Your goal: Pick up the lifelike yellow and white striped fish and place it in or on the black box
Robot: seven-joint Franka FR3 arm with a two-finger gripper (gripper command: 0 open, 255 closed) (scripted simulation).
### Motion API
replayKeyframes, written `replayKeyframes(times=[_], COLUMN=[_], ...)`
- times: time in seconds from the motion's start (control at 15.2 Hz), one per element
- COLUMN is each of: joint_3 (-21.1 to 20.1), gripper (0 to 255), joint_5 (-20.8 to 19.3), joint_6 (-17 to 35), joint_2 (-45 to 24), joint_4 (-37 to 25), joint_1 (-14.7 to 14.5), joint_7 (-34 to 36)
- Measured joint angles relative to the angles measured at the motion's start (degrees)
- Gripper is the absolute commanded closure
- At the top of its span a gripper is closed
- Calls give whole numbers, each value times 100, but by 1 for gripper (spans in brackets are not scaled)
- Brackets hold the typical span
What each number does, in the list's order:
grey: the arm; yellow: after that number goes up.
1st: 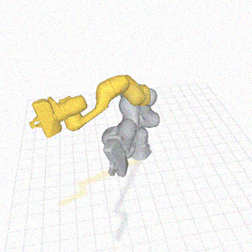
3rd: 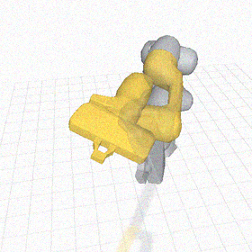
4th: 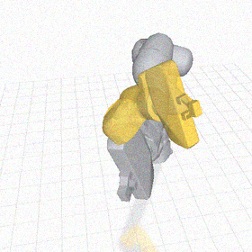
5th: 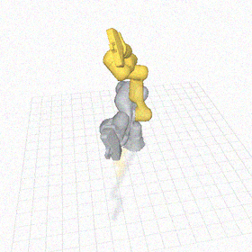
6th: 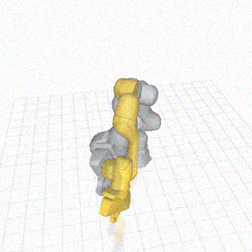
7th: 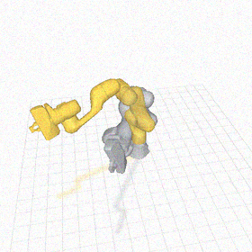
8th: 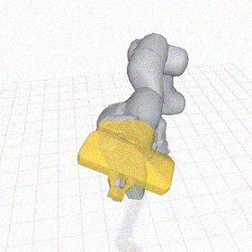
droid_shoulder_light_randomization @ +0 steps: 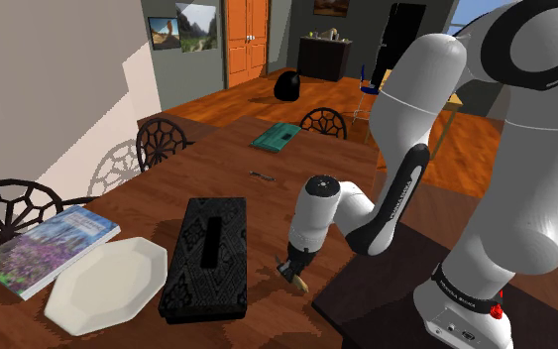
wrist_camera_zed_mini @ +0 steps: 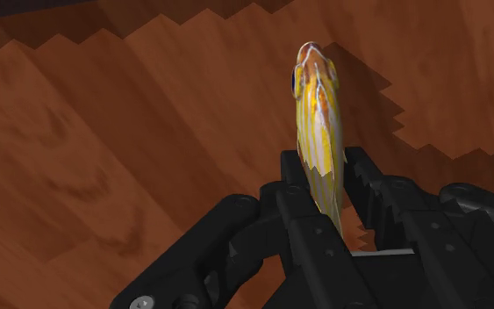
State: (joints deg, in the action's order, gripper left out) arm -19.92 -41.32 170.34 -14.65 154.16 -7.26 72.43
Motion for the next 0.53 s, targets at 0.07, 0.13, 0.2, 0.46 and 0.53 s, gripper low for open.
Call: replayKeyframes(times=[0.07,0.13,0.2,0.46,0.53], joint_3=[-110,-240,-385,-1124,-1308], gripper=[255,255,255,255,255], joint_5=[121,279,458,1496,1806], joint_6=[-37,-78,-121,-339,-408], joint_2=[63,138,223,689,813], joint_4=[27,59,96,276,303], joint_1=[85,186,295,815,928], joint_7=[-100,-228,-369,-1168,-1401])
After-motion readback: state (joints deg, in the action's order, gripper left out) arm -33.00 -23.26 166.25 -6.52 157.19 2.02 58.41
